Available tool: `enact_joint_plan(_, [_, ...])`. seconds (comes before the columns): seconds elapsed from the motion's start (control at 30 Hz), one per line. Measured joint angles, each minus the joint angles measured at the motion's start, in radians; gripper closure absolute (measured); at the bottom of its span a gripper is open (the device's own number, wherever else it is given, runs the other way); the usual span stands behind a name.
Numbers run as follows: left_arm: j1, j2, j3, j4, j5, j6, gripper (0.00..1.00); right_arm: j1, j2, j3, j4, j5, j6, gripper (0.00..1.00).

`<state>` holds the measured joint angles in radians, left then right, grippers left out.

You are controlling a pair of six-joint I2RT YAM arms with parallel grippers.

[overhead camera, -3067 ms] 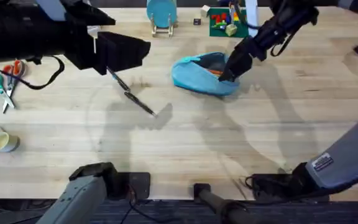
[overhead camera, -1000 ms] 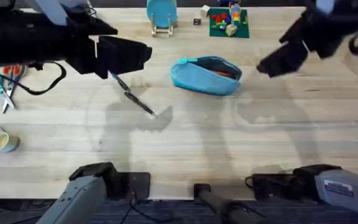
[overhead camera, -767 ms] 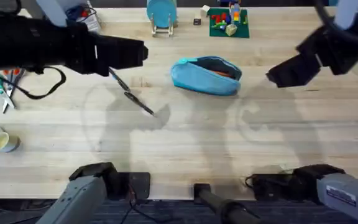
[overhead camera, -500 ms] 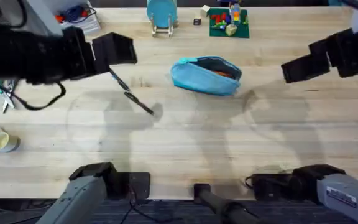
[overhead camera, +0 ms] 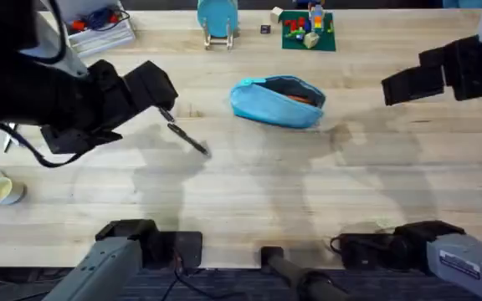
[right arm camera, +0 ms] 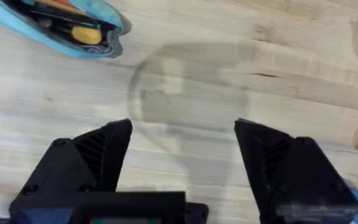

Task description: Unzip the bag, pick up the pens from the table one at a time and place them inside, then zip the bag closed.

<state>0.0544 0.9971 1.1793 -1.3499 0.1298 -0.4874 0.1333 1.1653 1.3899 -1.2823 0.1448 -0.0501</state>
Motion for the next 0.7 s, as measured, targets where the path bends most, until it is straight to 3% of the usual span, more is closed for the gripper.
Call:
enact_joint_plan(0.23, [-0.108,0.072,0.0,0.001,-0.075,-0.079,0.006,0.0,0.0,0.0,-0.01,-0.111,-0.026,0.003])
enact_joint_plan(0.5, [-0.119,0.236,0.0,0.003,-0.077,-0.321,0.007,0.0,0.0,0.0,-0.023,-0.317,-0.179,0.004])
enact_joint_plan(0.7, [-0.128,0.362,0.0,0.031,-0.066,-0.414,0.007,0.0,0.0,0.0,-0.024,-0.371,-0.224,0.004])
